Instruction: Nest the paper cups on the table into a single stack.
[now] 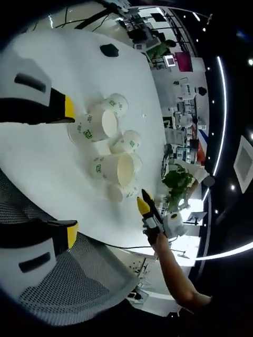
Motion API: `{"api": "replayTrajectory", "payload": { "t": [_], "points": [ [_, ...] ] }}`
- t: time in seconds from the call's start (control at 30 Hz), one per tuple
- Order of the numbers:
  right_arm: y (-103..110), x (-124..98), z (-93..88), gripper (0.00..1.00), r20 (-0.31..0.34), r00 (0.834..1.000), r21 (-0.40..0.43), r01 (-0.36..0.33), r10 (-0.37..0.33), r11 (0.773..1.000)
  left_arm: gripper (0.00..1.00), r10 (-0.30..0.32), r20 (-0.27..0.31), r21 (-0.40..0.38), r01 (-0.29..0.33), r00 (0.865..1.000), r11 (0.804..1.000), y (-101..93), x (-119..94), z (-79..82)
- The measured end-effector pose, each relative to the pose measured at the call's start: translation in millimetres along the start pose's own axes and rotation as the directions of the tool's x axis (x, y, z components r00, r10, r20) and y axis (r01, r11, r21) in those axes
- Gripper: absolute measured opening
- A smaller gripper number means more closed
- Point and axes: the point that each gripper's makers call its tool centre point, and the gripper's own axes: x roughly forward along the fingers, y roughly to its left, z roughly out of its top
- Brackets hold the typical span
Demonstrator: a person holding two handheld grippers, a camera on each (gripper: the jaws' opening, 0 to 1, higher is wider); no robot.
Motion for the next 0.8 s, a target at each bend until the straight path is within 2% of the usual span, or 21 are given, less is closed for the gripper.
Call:
{"api": "replayTrajectory", "payload": {
  "t": [0.07,0.2,0.37,0.53,0.63,0.8],
  "points": [
    [0.0,2.1,-1.3,0.46,-0.010,1.000,-0.001,-0.002,0.002,1.000,0.75,-0.005,0.006,0.010,0.005,1.000,1.000,-1.2,0.2,0.5],
    [-1.8,6.3,-0.7,0.46,-0.011,1.000,-0.014,0.000,0.000,1.000,0.75,-0.010,0.006,0.007,0.010,1.000,1.000,-2.0,0.1,-0.7],
    [-4.1,11.8,-2.7,0.44,-0.013,1.000,0.019,-0.018,0.018,1.000,0.75,-0.020,0.017,0.012,0.020,1.000,1.000,-3.5,0.5,0.0],
    [1.3,15.2,-2.5,0.43,-0.012,1.000,0.061,-0.026,0.027,0.998,0.82,-0.012,0.044,0.006,0.012,0.999,1.000,-1.4,-0.1,3.8],
    [3.5,16.3,-4.3,0.43,-0.017,0.999,0.091,-0.038,0.040,0.995,0.83,-0.003,0.047,-0.006,0.003,0.999,1.000,0.5,-0.6,4.1],
    [6.5,16.6,-5.7,0.38,-0.012,0.998,0.096,-0.056,0.057,0.994,0.83,0.004,0.043,-0.001,-0.004,0.999,1.000,1.5,-0.4,3.6]
  ]
}}
